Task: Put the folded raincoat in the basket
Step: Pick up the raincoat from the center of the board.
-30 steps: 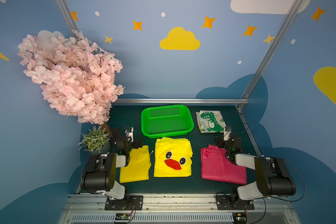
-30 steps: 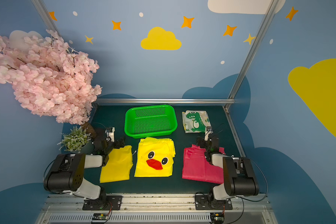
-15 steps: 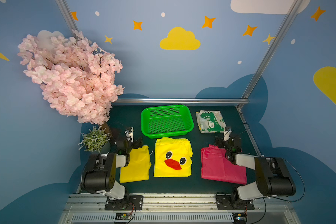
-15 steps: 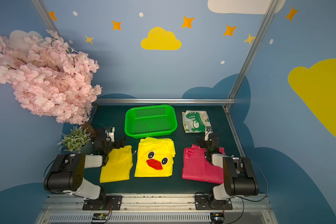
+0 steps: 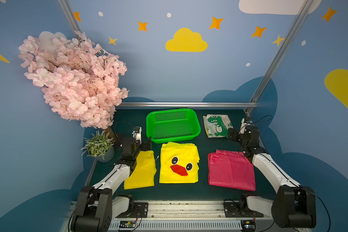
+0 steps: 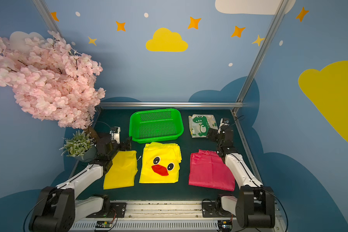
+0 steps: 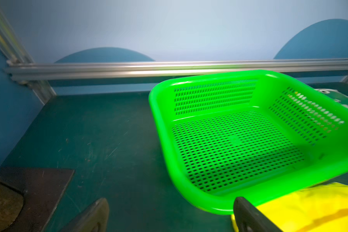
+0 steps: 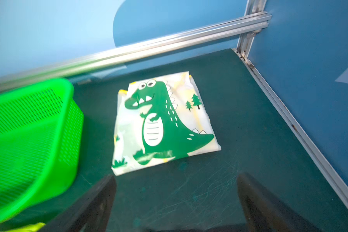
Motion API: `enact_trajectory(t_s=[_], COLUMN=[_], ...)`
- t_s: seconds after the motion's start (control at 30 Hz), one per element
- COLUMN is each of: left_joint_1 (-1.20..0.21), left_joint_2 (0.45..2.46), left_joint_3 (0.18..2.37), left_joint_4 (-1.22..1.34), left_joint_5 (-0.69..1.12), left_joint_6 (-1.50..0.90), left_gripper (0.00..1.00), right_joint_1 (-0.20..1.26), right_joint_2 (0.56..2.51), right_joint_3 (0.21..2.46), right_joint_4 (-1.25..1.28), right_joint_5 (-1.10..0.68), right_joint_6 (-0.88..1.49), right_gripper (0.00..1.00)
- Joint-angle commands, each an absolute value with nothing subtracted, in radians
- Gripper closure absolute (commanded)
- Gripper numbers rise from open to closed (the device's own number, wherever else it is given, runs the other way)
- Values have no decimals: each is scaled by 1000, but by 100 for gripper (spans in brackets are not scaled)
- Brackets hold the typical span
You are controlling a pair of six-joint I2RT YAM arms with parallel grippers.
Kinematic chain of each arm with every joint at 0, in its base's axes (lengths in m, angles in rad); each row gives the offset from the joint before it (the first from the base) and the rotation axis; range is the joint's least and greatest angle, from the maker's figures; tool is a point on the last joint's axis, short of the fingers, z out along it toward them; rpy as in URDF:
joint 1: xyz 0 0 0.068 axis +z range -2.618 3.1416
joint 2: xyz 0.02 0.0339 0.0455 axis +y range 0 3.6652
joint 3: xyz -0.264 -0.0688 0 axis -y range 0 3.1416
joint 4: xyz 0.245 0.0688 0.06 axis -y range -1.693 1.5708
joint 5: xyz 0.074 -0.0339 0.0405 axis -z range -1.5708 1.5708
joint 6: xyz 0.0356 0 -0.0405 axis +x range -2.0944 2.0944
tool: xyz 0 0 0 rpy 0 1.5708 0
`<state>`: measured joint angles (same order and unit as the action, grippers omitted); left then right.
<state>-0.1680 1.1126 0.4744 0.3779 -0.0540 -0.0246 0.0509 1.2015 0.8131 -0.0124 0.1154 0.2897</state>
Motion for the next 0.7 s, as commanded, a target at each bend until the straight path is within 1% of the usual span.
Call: enact_trajectory(t_s=[0.0, 0.03, 0.1, 0.17, 0.23, 0.33, 0.47, 0.67], left_joint_1=[-255, -268, -286, -290, -297, -317, -374, -500], left_joint_2=[1012, 981, 917, 871, 833, 816, 898, 1042], left_joint_3=[529, 548, 593, 625, 636, 618, 619, 603], left_joint_4=[91, 29, -90, -184, -232, -251, -275, -272], left_joint_5=[-132, -134, -123, -105, -55, 2, 44, 46], left_joint_6=[-57, -94, -199, -324, -385, -496, -575, -628], left_gripper=[0, 0, 0, 0, 0, 0, 0, 0], right_joint_1=[22, 21, 26, 45, 87, 180, 306, 431], right_joint_2=[1183, 1176, 1160, 1153, 1146, 1138, 1135, 1155], right_joint_3=[847, 854, 866, 876, 870, 853, 829, 747], right_joint_4=[-324, -335, -368, -427, -472, -538, -598, -540], right_joint_5=[47, -7, -188, -284, -364, -414, -434, -486], right_joint_6=[524, 514, 455, 486, 502, 524, 549, 618], right_gripper=[2, 2, 2, 2, 2, 2, 2, 3])
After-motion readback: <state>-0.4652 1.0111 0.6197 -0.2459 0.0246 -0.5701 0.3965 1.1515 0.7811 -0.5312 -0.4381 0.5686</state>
